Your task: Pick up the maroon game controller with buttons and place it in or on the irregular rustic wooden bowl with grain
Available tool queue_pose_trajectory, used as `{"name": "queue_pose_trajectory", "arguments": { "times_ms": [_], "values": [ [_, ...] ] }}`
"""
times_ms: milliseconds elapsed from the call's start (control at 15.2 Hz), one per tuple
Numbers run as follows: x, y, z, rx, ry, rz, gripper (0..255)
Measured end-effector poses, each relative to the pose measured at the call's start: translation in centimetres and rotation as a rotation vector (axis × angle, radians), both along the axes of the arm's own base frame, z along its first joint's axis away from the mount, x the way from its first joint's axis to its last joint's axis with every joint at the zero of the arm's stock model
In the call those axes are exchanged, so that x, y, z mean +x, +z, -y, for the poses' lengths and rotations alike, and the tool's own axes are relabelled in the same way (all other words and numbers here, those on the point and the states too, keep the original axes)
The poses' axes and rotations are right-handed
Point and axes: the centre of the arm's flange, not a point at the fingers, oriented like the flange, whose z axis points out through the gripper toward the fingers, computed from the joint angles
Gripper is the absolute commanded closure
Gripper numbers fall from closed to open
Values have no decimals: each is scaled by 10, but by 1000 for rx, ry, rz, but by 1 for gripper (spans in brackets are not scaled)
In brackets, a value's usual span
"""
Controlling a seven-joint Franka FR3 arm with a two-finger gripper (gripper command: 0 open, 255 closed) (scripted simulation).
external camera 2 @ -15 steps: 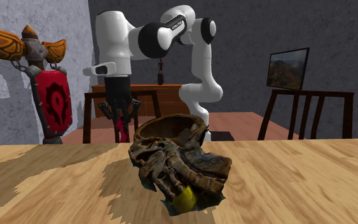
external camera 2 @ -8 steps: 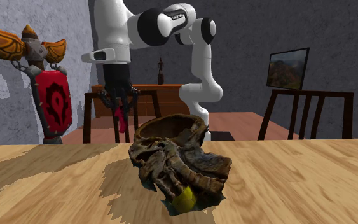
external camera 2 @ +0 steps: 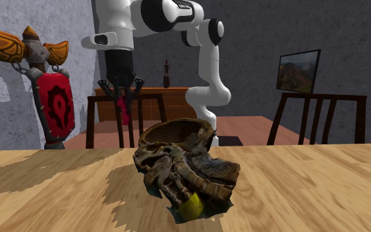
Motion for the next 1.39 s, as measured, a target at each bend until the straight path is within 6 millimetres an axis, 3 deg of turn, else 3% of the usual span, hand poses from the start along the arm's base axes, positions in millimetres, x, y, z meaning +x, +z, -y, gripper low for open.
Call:
{"name": "queue_pose_trajectory", "arguments": {
  "times_ms": [1386],
  "values": [
    [5,107,-6,0,0,0,255]
  ]
}}
